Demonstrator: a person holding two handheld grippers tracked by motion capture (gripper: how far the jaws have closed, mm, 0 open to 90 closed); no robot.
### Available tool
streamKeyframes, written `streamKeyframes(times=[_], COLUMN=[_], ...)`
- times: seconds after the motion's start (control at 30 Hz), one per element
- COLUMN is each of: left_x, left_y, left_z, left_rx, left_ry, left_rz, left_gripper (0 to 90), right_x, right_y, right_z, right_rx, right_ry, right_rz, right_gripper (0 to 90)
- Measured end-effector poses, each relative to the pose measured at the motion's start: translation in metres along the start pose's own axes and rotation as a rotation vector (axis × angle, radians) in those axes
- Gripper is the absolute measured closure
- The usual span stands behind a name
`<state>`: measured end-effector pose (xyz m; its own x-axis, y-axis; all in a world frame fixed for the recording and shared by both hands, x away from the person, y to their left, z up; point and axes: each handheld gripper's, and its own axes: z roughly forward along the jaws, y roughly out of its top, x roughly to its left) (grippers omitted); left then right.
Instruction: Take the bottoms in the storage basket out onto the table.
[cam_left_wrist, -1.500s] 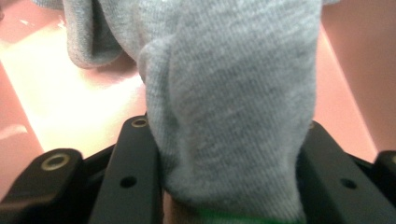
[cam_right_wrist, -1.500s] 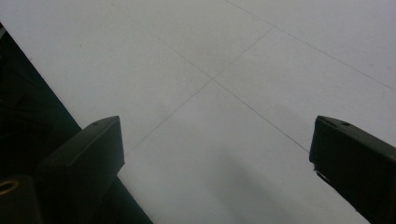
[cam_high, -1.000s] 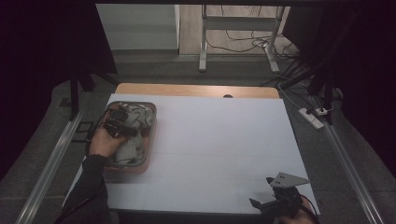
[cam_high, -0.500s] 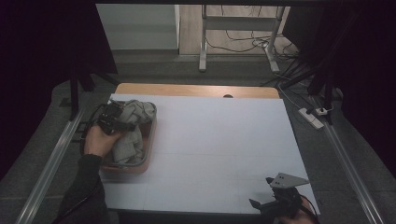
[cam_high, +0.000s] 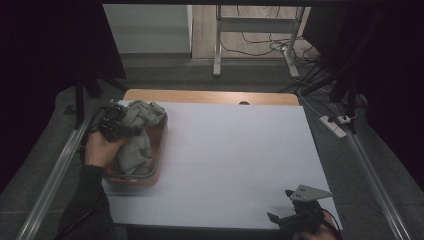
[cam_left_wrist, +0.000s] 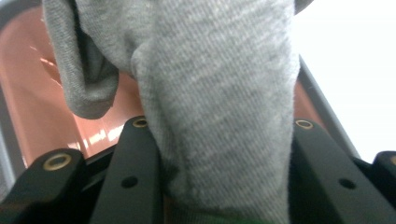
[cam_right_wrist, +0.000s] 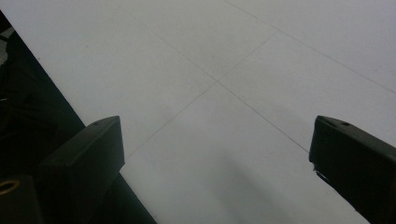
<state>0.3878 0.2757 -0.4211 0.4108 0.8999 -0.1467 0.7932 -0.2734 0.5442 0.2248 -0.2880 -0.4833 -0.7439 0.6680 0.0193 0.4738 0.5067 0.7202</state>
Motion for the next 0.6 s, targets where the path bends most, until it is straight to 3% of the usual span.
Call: streamKeyframes(times=[0.3,0.6], left_x=[-0.01,-0.016], left_y=[0.004,0.007], left_z=[-0.012,-0.025], left_rx=[-0.022,-0.038], left_ry=[-0.01,-0.021], left_rz=[0.024,0.014], left_gripper=[62.8,62.6], right_x=[0.0,-0.001], right_y=[0.0,0.0], right_z=[-0.001,-0.001], right_rx=[-0.005,-0.011], right_ry=[-0.002,-0.005], right_rz=[0.012,0.019], right_gripper=[3.0,3.0])
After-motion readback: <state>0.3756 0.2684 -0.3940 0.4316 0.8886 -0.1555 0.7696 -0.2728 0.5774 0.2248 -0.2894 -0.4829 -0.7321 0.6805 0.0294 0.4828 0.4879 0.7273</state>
